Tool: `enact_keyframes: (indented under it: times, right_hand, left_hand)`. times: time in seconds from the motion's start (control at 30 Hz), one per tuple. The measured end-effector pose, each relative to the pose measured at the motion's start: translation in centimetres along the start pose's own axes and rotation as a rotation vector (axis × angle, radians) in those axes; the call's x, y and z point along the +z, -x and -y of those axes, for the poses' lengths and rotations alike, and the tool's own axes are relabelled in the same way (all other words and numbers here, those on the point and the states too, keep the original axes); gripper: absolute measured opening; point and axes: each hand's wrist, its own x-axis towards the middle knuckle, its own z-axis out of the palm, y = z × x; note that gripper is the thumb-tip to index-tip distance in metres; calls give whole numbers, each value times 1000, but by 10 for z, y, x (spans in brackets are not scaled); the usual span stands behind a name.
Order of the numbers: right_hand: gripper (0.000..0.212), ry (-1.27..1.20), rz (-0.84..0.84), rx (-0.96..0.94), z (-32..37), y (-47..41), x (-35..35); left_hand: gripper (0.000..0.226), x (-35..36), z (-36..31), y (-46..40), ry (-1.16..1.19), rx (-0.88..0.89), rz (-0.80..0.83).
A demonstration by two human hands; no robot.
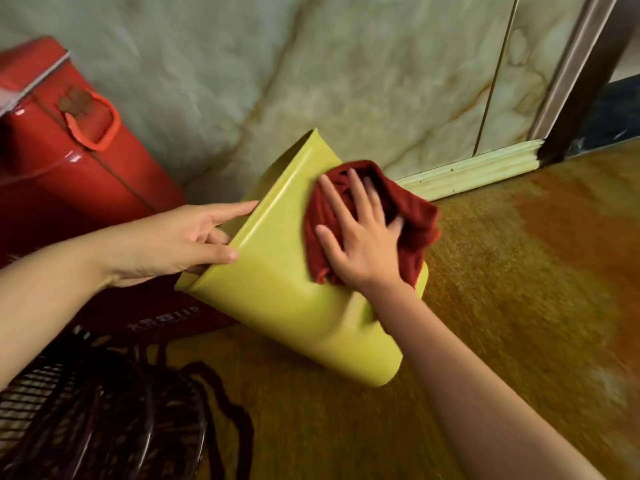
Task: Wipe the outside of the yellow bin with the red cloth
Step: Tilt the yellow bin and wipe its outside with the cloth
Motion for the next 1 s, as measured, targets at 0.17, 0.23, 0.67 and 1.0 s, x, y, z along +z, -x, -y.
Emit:
enact_keyframes:
  times: [0.17, 0.23, 0.67, 1.0]
  right_hand:
    - [59, -90, 56, 149, -31, 11, 8]
    - [57, -163, 49, 123, -32, 11, 8]
    - [48, -391, 50, 89, 5, 30, 11]
    - [51, -422, -332, 3, 1, 18, -34]
  left_hand:
    - [70, 0, 2, -5, 68, 19, -7]
    - [71, 0, 5, -3, 48, 48, -8]
    - [56, 3, 22, 20, -233, 141, -177]
    - [49, 30, -83, -51, -421, 359, -277]
